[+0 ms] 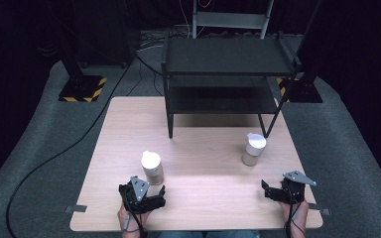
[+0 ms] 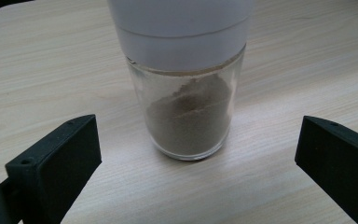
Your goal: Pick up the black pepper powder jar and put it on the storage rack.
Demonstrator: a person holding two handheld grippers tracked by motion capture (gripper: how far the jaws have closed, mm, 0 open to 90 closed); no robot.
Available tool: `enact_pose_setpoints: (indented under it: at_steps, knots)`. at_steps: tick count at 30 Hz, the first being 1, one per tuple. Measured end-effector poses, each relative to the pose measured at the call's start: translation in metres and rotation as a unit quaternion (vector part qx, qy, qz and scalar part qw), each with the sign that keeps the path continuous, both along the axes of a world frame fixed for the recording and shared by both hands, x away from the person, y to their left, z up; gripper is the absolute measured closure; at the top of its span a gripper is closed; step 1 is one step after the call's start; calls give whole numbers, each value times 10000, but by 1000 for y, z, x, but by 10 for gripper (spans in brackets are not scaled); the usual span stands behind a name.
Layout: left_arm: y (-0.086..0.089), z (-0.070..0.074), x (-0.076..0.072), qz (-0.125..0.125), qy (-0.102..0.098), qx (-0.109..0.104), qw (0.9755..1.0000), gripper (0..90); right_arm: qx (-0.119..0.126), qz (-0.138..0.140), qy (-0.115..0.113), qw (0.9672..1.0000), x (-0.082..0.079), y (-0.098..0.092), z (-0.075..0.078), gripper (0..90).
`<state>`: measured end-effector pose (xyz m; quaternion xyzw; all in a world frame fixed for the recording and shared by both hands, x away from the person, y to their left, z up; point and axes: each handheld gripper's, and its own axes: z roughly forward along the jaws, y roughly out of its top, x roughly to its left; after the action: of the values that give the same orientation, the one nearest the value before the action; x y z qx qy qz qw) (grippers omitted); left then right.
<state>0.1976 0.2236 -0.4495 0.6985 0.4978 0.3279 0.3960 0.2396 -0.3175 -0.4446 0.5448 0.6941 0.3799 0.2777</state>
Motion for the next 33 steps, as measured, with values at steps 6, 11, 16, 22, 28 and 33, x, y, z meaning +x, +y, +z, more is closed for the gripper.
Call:
enact_pose_setpoints:
  at_steps: [6,11,16,22,28,33]
  knots:
    - [0,0,2,-8,12,5,10000,0,-15,-19,-19,10000,-1,1,0,11]
    - [2,1,6,33,28,-53,10000,0,-24,-34,-28,10000,-1,1,-1,11]
    - [3,2,14,25,52,-102,9999,0,-43,-32,-29,10000,-1,2,0,10]
    - [2,2,22,5,27,-177,9998,0,-34,-41,-51,10000,-2,2,-1,10]
    - [-1,0,31,-41,-24,-186,9998,0,-40,-22,-38,10000,-1,2,-1,10]
    - [0,-3,36,-68,-44,-229,9997,0,-41,-39,-48,10000,-2,2,-1,10]
